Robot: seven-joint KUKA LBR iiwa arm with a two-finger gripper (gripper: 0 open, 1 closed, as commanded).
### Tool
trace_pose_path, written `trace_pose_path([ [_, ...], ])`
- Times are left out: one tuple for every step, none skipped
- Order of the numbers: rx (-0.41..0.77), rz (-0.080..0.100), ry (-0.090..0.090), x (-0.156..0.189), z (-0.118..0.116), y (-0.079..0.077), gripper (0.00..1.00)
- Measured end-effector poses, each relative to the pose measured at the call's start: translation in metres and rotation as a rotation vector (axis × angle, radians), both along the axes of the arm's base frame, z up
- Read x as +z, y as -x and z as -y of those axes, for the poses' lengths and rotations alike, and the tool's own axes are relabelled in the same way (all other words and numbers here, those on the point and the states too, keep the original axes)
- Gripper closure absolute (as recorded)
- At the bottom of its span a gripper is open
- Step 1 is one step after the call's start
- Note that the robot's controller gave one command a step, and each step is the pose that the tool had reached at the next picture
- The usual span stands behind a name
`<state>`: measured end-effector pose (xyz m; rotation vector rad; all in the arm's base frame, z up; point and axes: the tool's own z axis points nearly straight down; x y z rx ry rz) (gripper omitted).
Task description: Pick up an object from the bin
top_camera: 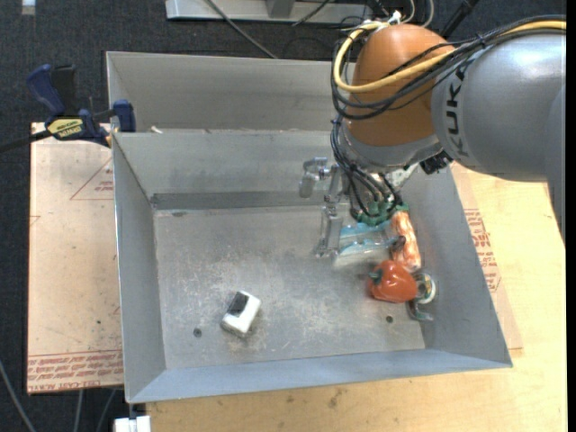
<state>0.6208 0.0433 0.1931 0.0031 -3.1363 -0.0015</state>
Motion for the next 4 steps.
trace_pose_path([
  [-0.001, 0.007, 0.0, 0.005, 0.0, -0.001, 0.0],
  [0.065, 0.013, -0.002, -0.023, 0.034, 0.023, 0.0],
  [0.226, 0.007, 0.003, -0.057, 0.053, 0.05, 0.0],
  [0.215, 0.009, -0.002, -0.09, 0.074, 0.05, 0.0],
])
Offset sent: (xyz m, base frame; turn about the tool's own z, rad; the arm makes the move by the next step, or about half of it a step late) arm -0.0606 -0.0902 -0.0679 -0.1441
